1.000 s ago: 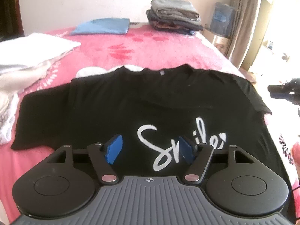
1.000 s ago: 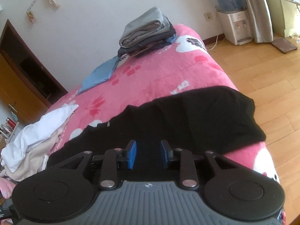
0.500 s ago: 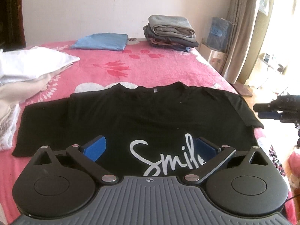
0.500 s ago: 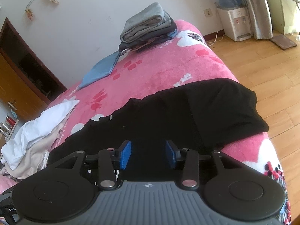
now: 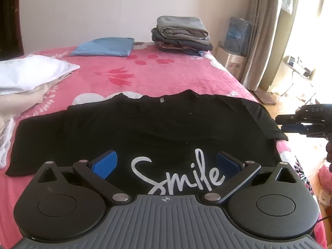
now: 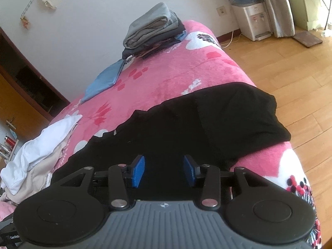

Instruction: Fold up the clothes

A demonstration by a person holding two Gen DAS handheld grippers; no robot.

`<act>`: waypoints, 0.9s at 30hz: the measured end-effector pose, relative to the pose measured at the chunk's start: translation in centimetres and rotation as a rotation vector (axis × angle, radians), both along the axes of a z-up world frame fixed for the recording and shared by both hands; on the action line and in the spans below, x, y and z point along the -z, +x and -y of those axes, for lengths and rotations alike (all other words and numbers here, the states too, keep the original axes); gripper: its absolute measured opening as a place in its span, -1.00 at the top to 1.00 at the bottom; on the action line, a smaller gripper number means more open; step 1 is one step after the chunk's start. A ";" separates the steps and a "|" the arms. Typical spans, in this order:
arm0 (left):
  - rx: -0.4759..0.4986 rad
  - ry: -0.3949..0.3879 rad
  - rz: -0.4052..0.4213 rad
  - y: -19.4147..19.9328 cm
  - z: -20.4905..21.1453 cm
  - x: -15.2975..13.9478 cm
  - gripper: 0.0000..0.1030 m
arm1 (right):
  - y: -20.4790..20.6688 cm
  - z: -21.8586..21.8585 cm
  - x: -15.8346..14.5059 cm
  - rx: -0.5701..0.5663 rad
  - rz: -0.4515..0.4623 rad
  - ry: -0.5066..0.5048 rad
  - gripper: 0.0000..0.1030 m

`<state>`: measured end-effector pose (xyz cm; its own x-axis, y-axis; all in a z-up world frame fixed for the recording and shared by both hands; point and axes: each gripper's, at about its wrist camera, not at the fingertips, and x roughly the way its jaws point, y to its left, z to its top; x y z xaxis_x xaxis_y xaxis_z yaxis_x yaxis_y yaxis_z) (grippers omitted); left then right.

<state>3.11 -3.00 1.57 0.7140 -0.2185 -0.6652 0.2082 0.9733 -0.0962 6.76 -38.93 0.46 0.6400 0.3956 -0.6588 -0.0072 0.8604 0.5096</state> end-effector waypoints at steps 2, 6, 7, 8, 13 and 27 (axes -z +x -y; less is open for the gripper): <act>0.004 0.003 0.006 -0.1 0.1 0.0 -0.99 | 0.0 0.1 0.1 0.003 -0.005 0.003 0.14; 0.006 0.009 0.004 -0.2 0.3 0.1 -0.99 | 0.1 0.0 0.2 0.005 -0.012 0.006 0.13; 0.004 0.010 -0.002 -0.2 0.3 0.2 -0.99 | 0.1 -0.1 0.2 0.005 -0.012 0.006 0.13; 0.003 0.010 -0.007 -0.2 0.3 0.2 -0.99 | 0.1 -0.1 0.2 0.004 -0.012 0.005 0.13; 0.007 -0.001 -0.014 -0.2 0.2 0.2 -0.99 | 0.0 -0.2 0.1 0.004 -0.010 -0.002 0.13; 0.250 0.164 0.114 3.9 7.9 -1.2 -0.99 | -0.7 11.5 0.2 0.289 0.018 0.026 0.08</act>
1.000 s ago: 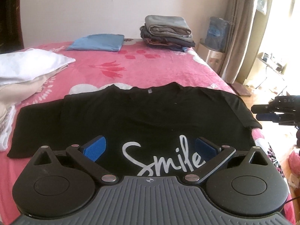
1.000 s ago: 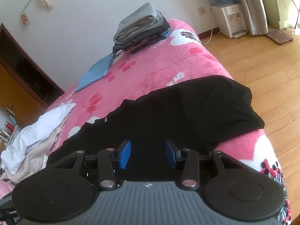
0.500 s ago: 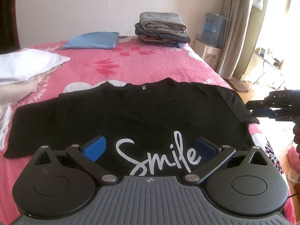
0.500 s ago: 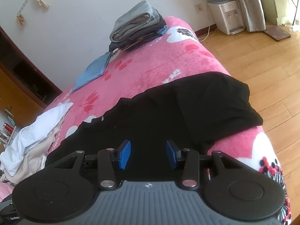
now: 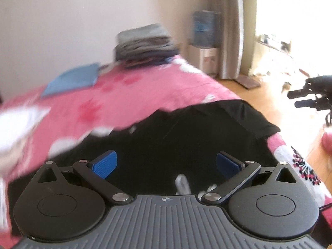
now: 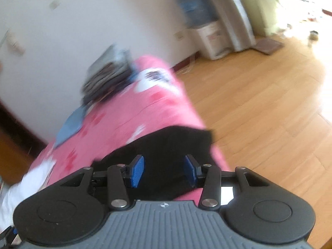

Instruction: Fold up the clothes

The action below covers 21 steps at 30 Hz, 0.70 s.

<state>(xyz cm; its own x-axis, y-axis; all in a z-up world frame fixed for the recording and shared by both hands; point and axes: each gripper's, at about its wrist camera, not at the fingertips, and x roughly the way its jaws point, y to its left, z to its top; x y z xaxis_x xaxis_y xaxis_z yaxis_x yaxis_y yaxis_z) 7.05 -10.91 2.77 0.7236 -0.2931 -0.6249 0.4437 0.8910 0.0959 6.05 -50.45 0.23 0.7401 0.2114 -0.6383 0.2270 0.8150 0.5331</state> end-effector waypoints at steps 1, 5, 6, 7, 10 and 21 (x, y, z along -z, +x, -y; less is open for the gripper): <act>0.034 0.011 0.018 0.3 1.5 0.2 -0.99 | 0.6 1.1 0.7 0.008 -0.021 0.017 0.08; 0.167 0.028 0.094 0.8 8.4 2.3 -0.99 | 3.9 3.9 4.2 -0.038 -0.098 0.118 0.06; 0.191 0.025 0.105 1.0 10.0 2.9 -0.99 | 4.8 4.3 5.1 -0.074 -0.108 0.144 0.03; 0.213 0.018 0.110 1.1 11.4 3.6 -0.99 | 5.7 4.6 6.0 -0.106 -0.119 0.171 0.03; 0.262 -0.014 0.119 1.4 15.0 5.6 -0.94 | 8.2 5.9 8.7 -0.169 -0.147 0.222 -0.02; 0.477 -0.024 0.030 2.9 21.4 10.8 -0.31 | 12.7 10.1 15.6 -0.138 -0.179 0.454 -0.25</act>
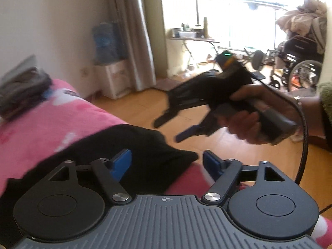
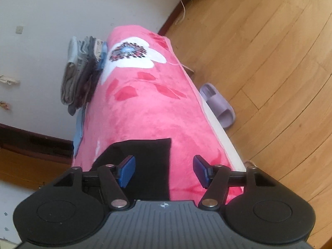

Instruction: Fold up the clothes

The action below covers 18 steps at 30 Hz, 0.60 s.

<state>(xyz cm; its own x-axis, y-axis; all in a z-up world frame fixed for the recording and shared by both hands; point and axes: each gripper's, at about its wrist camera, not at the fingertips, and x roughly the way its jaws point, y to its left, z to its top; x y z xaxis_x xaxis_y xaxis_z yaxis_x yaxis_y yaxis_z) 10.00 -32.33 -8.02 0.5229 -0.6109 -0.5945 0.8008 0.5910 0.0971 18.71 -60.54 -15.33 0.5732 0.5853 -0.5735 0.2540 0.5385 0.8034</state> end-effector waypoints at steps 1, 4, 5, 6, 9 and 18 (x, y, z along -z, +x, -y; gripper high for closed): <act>0.009 0.005 -0.010 0.3 0.4 0.3 -0.23 | 0.3 0.0 0.4 0.002 -0.006 0.006 -0.25; 0.032 0.010 -0.034 0.7 1.3 1.1 -0.07 | 1.0 -0.2 1.3 0.005 -0.007 0.041 -0.25; 0.039 0.010 -0.040 0.8 1.5 1.3 -0.04 | 1.1 -0.3 1.4 0.005 -0.005 0.047 -0.25; 0.044 0.011 -0.045 0.7 1.8 1.4 -0.02 | 1.2 -0.4 1.5 0.005 -0.004 0.049 -0.25; 0.063 0.039 -0.048 0.6 2.6 2.1 0.22 | 1.3 -0.7 1.4 0.015 0.009 0.052 -0.15; -0.018 -0.044 -0.073 1.5 2.0 1.8 1.00 | 0.5 -1.4 -1.9 0.051 0.099 -0.078 0.92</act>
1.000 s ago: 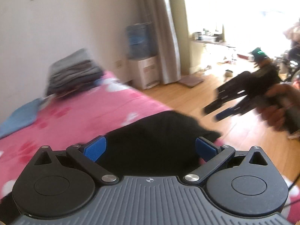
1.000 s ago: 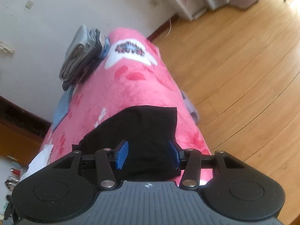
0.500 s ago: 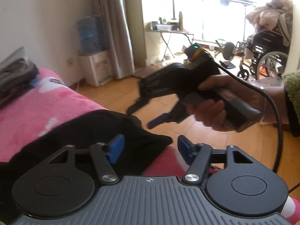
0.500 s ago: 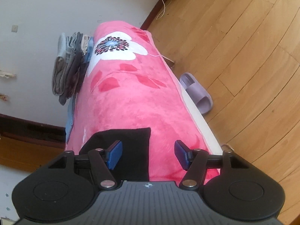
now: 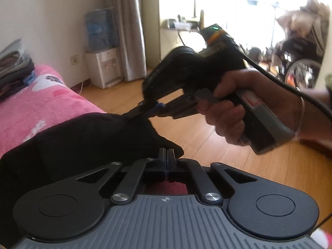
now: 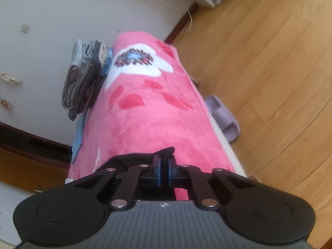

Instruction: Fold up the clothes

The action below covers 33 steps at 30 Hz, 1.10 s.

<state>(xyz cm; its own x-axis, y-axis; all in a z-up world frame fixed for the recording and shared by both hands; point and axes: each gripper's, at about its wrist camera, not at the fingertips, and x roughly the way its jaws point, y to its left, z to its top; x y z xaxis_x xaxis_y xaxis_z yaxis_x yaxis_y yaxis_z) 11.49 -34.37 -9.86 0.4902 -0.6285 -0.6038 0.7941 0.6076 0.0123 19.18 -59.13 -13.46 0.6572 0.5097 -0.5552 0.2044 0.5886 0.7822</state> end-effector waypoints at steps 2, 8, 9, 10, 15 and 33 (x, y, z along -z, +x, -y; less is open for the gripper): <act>-0.026 -0.054 -0.012 0.2 -0.6 -0.8 1.00 | -0.4 -0.3 -1.6 0.005 0.035 -0.052 0.92; -0.133 -0.225 -0.065 0.7 -4.5 -4.2 1.00 | -0.8 -4.3 -8.6 -0.079 0.173 -0.205 0.93; -0.150 -0.249 -0.068 0.7 -5.3 -4.7 1.00 | -0.7 -5.3 -9.9 -0.106 0.200 -0.216 0.93; -0.169 -0.272 -0.072 0.8 -6.3 -5.3 1.00 | -0.6 -6.3 -11.0 -0.128 0.221 -0.231 0.93; -0.281 -0.341 -0.097 0.7 -11.3 -7.1 1.00 | 0.9 -13.6 -14.7 -0.296 0.282 -0.322 0.92; -0.496 -0.390 -0.415 3.0 -26.5 -6.3 0.26 | -3.5 -20.4 -13.5 -0.429 0.143 -0.423 0.35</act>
<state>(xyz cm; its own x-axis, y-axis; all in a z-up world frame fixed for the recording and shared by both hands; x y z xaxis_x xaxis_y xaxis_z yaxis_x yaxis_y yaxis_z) 14.54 -7.88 -3.57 0.5524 -0.5996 -0.5790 0.3194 0.7939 -0.5174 15.65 -38.78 0.03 0.5254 0.4999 -0.6885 -0.2089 0.8603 0.4651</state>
